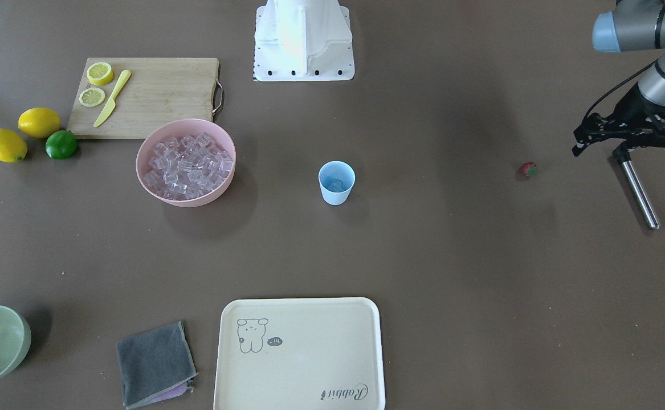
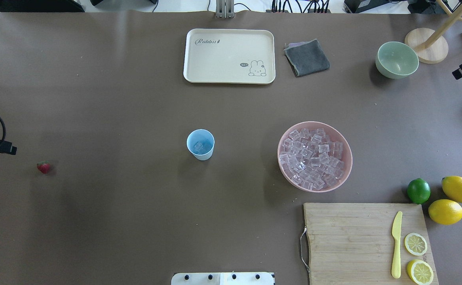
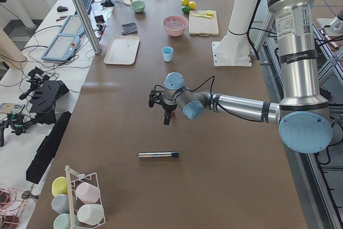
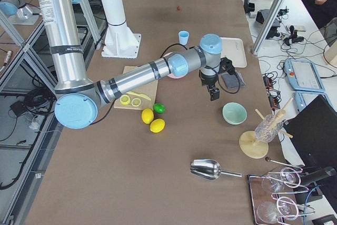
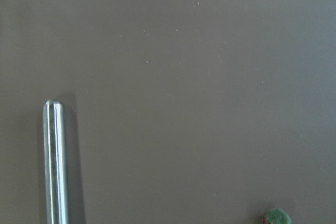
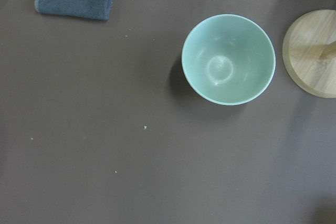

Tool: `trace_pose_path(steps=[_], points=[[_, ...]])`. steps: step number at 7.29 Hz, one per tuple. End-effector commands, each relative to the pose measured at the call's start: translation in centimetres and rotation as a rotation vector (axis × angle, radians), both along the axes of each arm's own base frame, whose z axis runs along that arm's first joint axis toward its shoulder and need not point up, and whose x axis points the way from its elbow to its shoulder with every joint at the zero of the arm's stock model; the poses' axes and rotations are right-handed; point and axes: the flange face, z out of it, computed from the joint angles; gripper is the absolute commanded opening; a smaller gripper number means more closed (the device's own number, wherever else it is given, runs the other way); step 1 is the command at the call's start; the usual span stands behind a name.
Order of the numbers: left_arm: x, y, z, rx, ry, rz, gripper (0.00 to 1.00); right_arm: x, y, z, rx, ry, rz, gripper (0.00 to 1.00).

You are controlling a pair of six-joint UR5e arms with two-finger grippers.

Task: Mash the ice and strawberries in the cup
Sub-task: 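Lower the left gripper onto the red strawberry and grasp it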

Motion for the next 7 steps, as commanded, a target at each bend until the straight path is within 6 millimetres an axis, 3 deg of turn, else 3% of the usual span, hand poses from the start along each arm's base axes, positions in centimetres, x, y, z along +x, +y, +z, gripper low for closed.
trace_pose_path(steps=[1,2,4,7], points=[[6.6,1.1,-1.3,0.013,0.015,-0.010,0.98,3.2,0.5,1.6,0.029,0.018,-0.002,0.99],[7.8,1.6,-1.6,0.013,0.019,0.008,0.98,4.0,0.4,2.1,0.021,0.020,0.011,0.99],[9.3,0.3,-0.9,0.019,0.003,0.014,0.96,4.4,0.7,2.9,0.015,0.023,0.008,0.99],[9.0,0.3,0.0,0.011,-0.007,0.015,0.80,4.8,0.9,3.2,0.010,0.024,0.015,0.99]])
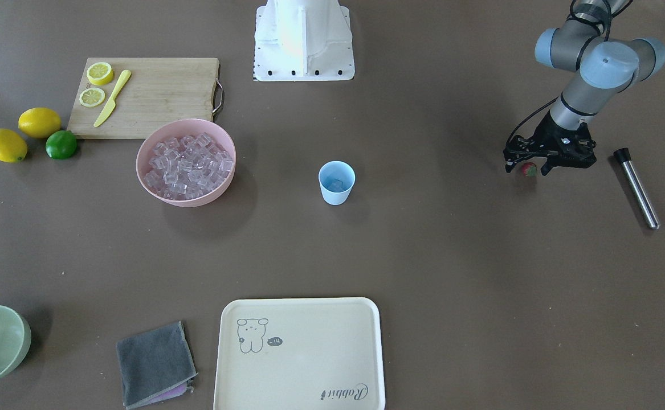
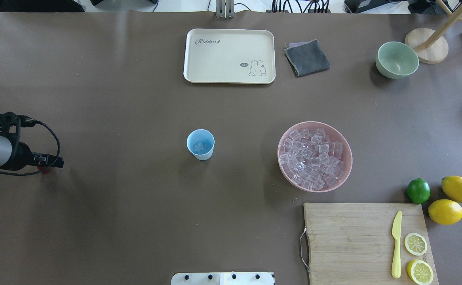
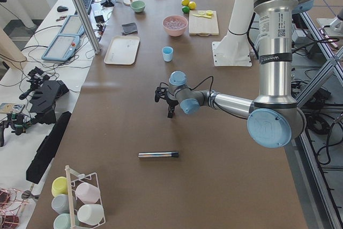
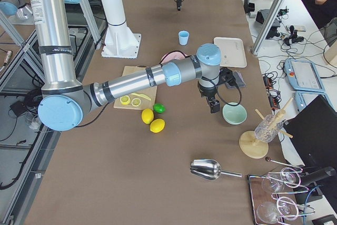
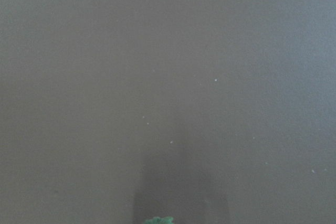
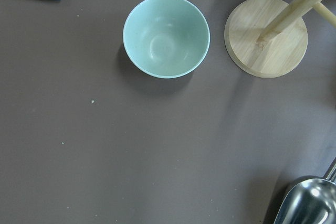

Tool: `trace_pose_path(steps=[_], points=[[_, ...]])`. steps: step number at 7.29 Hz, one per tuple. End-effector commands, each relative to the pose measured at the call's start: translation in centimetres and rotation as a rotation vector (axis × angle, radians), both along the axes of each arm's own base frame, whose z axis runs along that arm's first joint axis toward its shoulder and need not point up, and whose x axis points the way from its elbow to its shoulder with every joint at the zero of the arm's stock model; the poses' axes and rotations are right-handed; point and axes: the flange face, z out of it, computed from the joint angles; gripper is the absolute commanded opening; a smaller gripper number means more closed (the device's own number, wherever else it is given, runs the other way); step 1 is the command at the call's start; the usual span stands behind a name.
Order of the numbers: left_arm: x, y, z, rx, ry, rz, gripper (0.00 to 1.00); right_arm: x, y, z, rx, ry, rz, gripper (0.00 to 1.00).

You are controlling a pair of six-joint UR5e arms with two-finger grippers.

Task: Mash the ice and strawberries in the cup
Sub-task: 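Lower the left gripper onto the red strawberry and grasp it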

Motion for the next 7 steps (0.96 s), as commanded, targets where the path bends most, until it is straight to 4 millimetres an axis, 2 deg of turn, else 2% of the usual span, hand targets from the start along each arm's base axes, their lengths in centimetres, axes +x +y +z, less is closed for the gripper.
trace_pose_path(steps=[1,2,3,4,5,6,7], points=[[-0.6,0.3,0.5,-0.007,-0.008,-0.003,0.55,0.2,-0.1,0.0,0.002,0.000,0.003,0.99],[-1.0,0.3,0.8,-0.009,-0.012,-0.009,0.38,0.2,-0.1,-0.1,0.001,-0.003,0.003,0.99],[-1.2,0.3,1.0,-0.002,-0.020,-0.023,0.31,0.2,-0.1,-0.2,0.001,-0.009,0.001,0.99],[-1.7,0.2,1.1,0.023,-0.045,-0.056,0.27,0.2,-0.1,-0.2,-0.001,-0.011,0.002,0.99],[-1.9,0.4,0.5,0.030,-0.037,-0.054,0.26,0.2,-0.1,-0.2,0.000,-0.012,0.000,0.99],[-2.0,0.4,-1.0,0.037,-0.025,-0.055,0.25,0.2,-0.1,-0.2,0.000,-0.016,-0.002,0.99],[-1.5,0.3,-3.7,0.018,-0.027,-0.040,0.26,0.2,0.0,-0.1,-0.003,-0.016,0.000,0.99]])
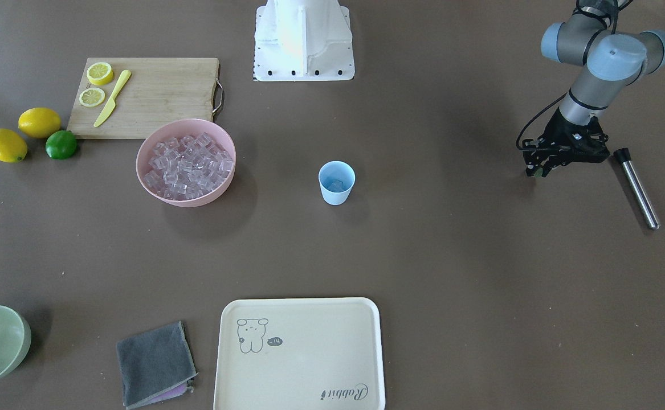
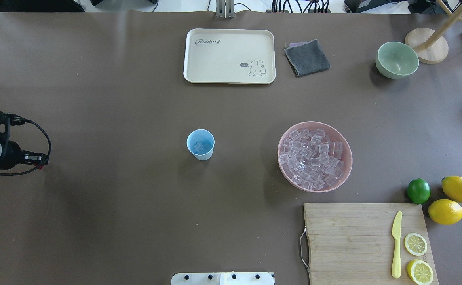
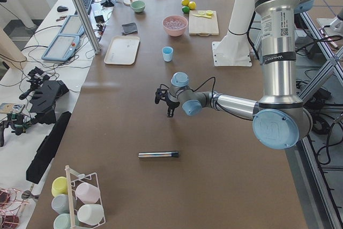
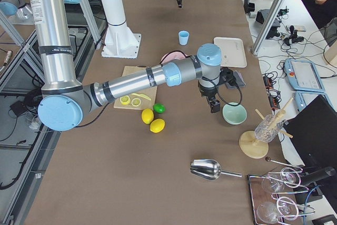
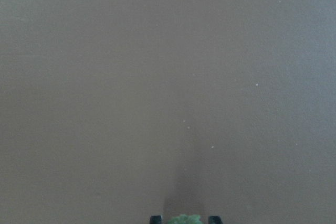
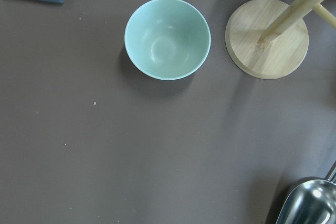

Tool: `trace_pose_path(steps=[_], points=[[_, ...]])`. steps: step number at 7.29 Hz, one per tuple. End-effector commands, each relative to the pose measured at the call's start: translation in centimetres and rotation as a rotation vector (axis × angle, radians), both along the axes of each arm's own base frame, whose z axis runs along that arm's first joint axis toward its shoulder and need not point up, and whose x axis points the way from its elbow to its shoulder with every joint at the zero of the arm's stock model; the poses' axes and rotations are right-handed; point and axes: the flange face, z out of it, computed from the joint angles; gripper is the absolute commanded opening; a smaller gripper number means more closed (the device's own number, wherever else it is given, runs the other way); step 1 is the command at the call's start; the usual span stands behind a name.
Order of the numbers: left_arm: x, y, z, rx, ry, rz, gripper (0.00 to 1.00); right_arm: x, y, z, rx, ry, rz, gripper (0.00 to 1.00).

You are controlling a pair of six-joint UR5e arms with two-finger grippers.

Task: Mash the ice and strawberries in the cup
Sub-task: 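Lower the left gripper onto the red strawberry and grasp it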

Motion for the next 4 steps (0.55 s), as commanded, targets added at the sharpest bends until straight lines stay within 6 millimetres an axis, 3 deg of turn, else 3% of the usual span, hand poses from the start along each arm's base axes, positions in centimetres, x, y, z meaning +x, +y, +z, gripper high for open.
trace_pose_path(steps=[1,2,4], points=[[1.3,-1.1,-6.6,0.008,0.024,0.010,0.26,0.1,0.1,0.2,-0.004,-0.001,0.001,0.99],[3.3,-2.9,-10.2,0.019,0.039,0.011,0.26,0.8,0.0,0.9,0.005,0.005,-0.011,1.00],[7.6,-6.7,-21.0,-0.039,0.042,-0.034,0.26,4.6,-1.1,5.9,0.002,-0.009,-0.048,0.99]])
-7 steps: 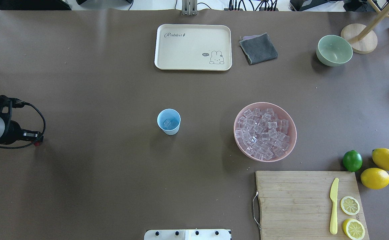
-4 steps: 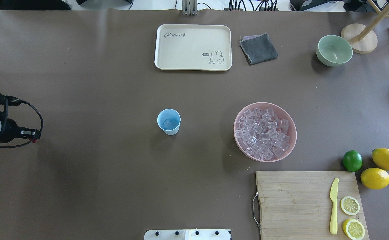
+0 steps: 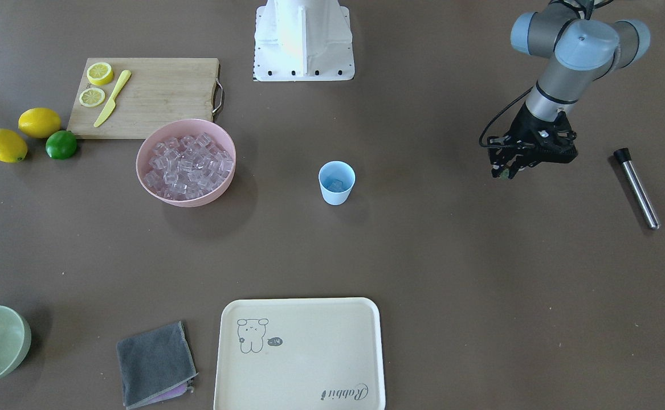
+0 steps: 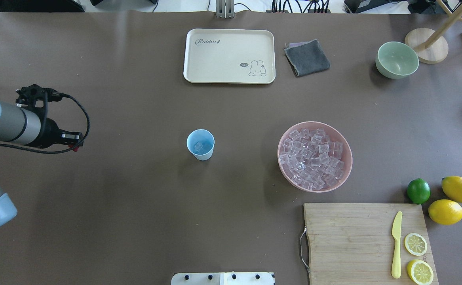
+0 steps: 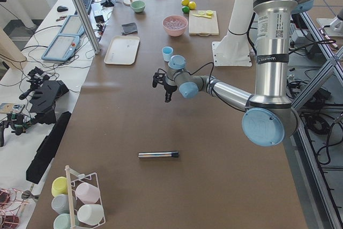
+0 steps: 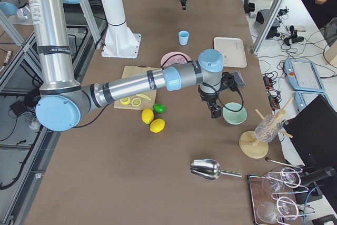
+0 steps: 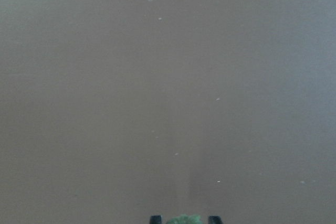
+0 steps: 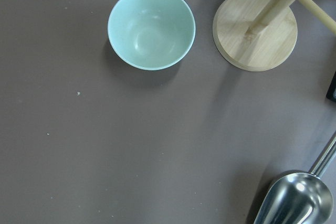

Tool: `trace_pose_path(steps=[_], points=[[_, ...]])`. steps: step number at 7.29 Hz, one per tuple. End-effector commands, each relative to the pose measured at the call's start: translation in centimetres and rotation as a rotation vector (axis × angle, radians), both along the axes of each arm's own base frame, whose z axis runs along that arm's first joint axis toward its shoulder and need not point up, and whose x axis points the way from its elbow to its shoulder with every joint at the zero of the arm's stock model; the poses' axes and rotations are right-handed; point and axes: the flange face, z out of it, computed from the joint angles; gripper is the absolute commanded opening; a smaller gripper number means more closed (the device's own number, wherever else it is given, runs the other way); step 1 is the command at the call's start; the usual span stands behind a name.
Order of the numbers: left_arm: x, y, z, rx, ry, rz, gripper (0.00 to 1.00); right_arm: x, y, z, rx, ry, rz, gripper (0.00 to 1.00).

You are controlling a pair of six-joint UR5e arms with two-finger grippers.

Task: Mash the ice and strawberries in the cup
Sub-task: 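Carry the strawberry with the left gripper over the blue cup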

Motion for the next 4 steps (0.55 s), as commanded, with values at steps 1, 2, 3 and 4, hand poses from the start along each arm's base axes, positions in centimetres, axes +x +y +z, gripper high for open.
trace_pose_path(steps=[1,2,3,4], points=[[3.4,-2.6,-11.0,-0.065,0.012,-0.045,0.26,3.4,-0.4,4.6,-0.022,-0.009,-0.011,0.99],[5.2,-2.3,-14.8,-0.098,0.045,-0.065,0.26,4.1,0.7,6.6,-0.044,-0.005,-0.014,0.99],[7.3,-1.6,-17.9,-0.115,0.060,-0.055,0.26,4.5,1.1,7.2,-0.057,-0.005,-0.007,1.00],[9.7,0.0,-19.2,-0.148,0.079,-0.052,0.26,4.6,1.8,8.1,-0.078,-0.005,-0.002,1.00]])
